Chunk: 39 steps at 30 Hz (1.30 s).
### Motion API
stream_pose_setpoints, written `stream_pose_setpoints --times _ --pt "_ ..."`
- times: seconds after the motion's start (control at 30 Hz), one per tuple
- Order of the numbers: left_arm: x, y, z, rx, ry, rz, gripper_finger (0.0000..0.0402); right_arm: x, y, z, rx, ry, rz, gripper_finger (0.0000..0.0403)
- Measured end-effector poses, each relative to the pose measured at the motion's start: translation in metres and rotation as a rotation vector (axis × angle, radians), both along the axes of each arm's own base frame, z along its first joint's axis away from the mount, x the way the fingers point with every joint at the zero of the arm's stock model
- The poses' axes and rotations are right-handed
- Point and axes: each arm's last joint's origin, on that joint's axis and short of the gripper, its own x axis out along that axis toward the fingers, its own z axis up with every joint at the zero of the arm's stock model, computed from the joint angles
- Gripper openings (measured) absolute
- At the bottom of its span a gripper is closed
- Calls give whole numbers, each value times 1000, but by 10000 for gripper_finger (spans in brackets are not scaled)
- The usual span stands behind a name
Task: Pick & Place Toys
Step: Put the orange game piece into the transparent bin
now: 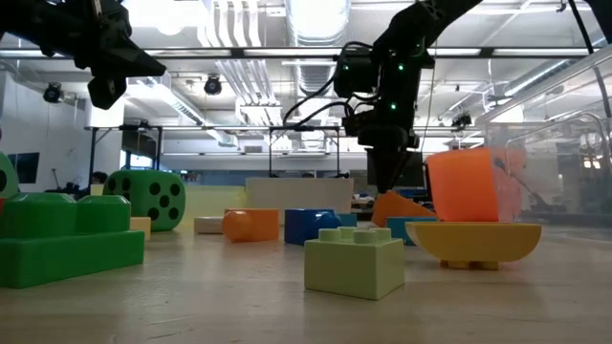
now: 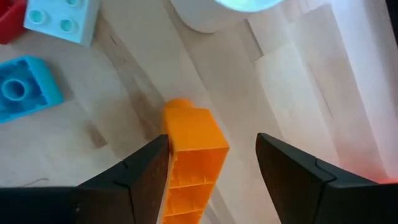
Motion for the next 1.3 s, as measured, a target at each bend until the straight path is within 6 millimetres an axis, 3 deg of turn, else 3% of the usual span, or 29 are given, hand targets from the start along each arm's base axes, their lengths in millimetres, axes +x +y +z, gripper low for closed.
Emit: stream_pose_setpoints --times 0.67,0.77,1.0,1.3 --pt "0 0 -1 -14 4 4 0 3 1 -23 86 68 12 235" --pt "0 0 -1 -13 4 4 0 3 1 -23 89 68 6 211" --pt "0 0 0 -14 2 4 0 3 2 -24 111 64 16 111" --pt "0 0 0 -14 1 4 0 2 3 -24 129 60 22 111"
